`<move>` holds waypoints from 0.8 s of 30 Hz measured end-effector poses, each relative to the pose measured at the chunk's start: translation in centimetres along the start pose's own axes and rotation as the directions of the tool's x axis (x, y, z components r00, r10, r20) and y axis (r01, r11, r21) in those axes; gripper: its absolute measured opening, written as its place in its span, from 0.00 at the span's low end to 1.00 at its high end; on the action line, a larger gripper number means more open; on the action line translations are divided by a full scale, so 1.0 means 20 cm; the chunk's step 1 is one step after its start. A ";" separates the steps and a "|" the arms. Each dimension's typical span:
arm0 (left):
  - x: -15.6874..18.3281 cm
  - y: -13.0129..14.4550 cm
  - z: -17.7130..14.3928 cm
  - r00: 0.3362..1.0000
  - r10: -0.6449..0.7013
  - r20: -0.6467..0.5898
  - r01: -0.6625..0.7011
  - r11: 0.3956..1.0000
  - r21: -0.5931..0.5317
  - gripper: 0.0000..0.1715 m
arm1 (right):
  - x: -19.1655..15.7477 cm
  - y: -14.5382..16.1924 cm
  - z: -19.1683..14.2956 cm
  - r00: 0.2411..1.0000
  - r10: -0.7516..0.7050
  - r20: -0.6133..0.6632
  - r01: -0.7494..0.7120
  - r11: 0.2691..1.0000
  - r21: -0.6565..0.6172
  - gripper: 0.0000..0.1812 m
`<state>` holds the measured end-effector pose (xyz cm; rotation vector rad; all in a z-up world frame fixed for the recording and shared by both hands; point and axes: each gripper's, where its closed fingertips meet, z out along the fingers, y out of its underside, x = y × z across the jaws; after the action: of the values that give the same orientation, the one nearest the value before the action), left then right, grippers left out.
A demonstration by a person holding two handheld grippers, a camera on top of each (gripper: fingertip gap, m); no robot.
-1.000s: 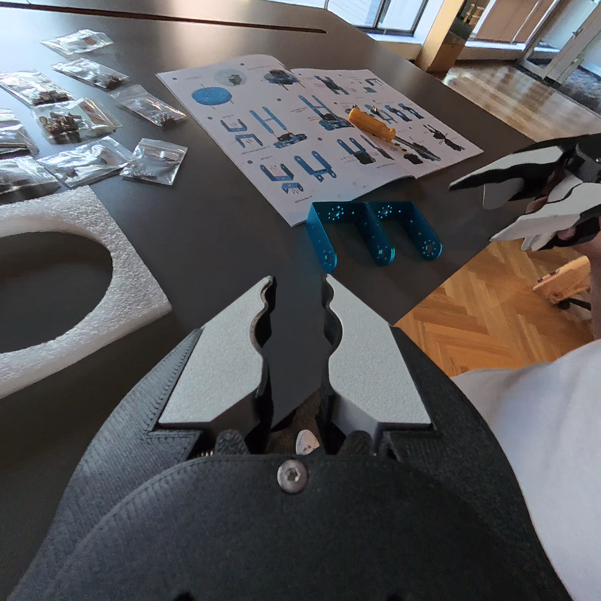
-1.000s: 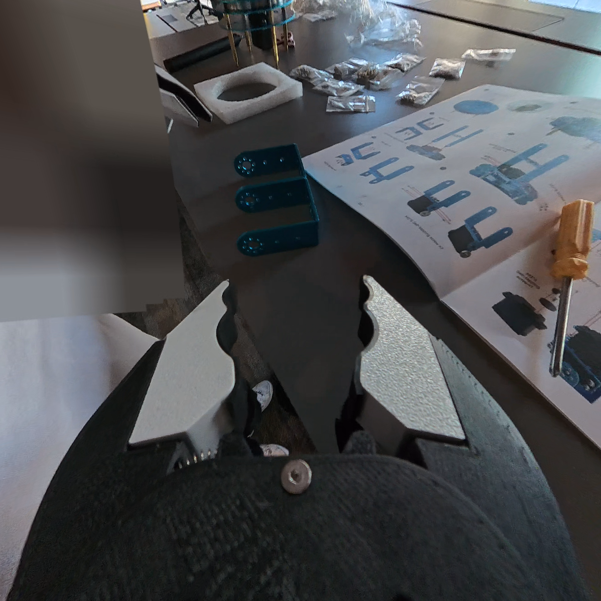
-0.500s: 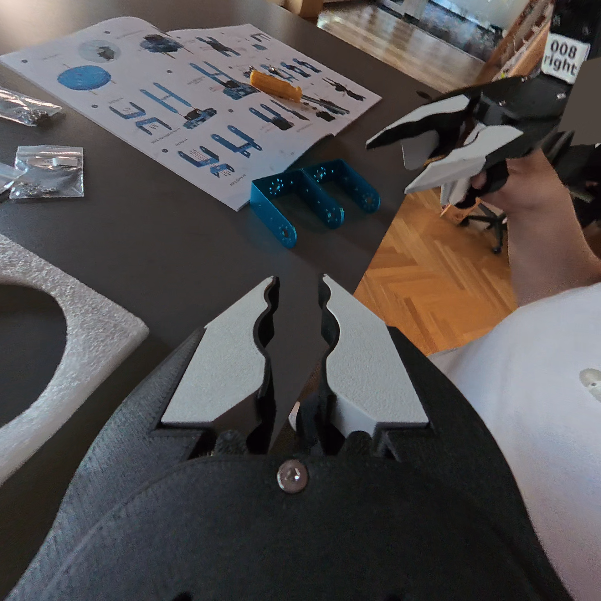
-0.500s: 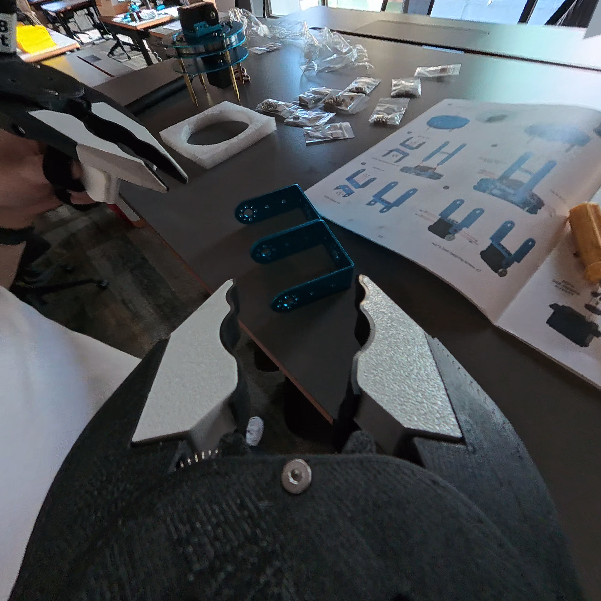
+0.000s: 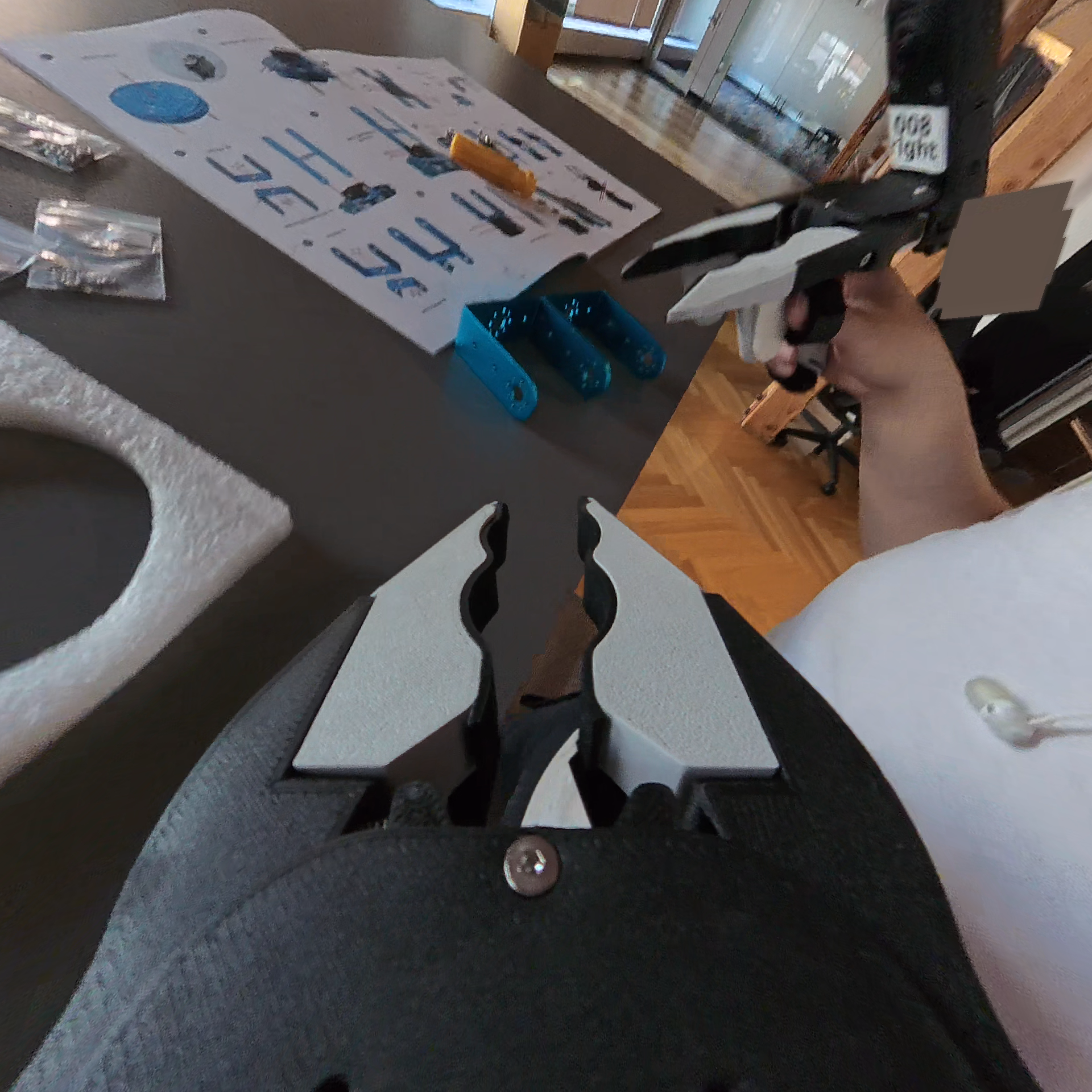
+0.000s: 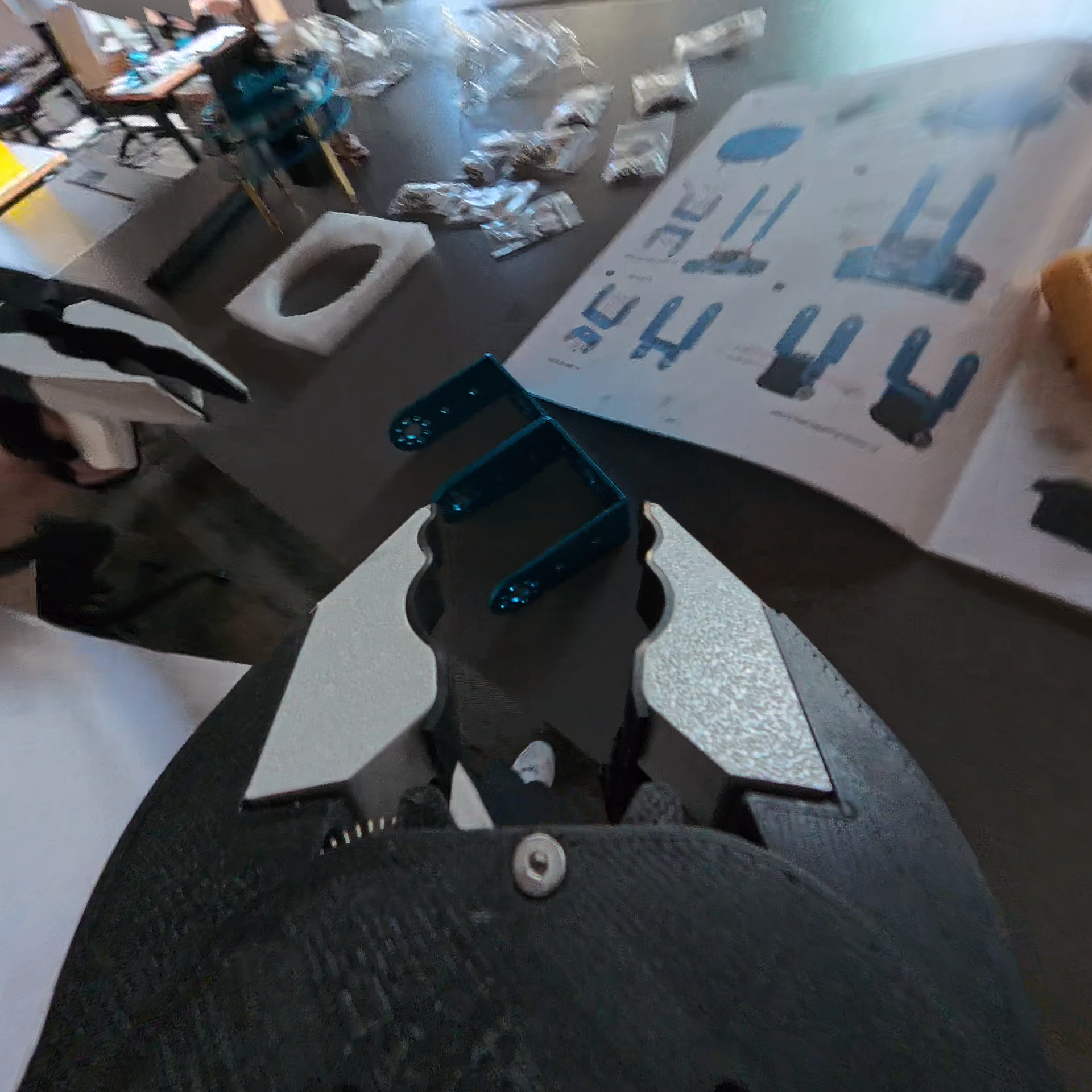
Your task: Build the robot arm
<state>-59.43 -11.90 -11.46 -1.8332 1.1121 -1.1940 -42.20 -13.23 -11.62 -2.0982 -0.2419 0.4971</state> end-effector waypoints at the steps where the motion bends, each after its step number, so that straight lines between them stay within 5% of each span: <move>1: 0.00 -0.04 0.04 1.000 0.004 0.010 -0.004 1.000 0.011 0.14 | 0.02 0.01 0.01 0.999 0.018 -0.027 -0.019 0.999 -0.026 0.36; 11: -0.06 -0.09 0.47 0.983 0.086 0.165 -0.059 0.985 -0.164 0.15 | 0.09 0.13 0.09 0.981 -0.134 -0.139 0.098 0.965 -0.243 0.25; 16: -0.12 -0.09 0.49 0.966 0.146 0.214 -0.097 0.970 -0.222 0.04 | 0.17 0.12 0.05 0.972 -0.209 -0.111 0.178 0.954 -0.243 0.08; 24: -0.22 -0.08 0.40 0.975 0.185 0.125 -0.143 0.948 -0.285 0.00 | 0.25 0.11 0.04 0.944 -0.325 0.051 0.328 0.921 -0.211 0.01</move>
<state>-52.54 -6.49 -14.39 -1.9532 1.3675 -0.8227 -38.18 -12.06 -15.15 -2.2057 -0.6702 0.2942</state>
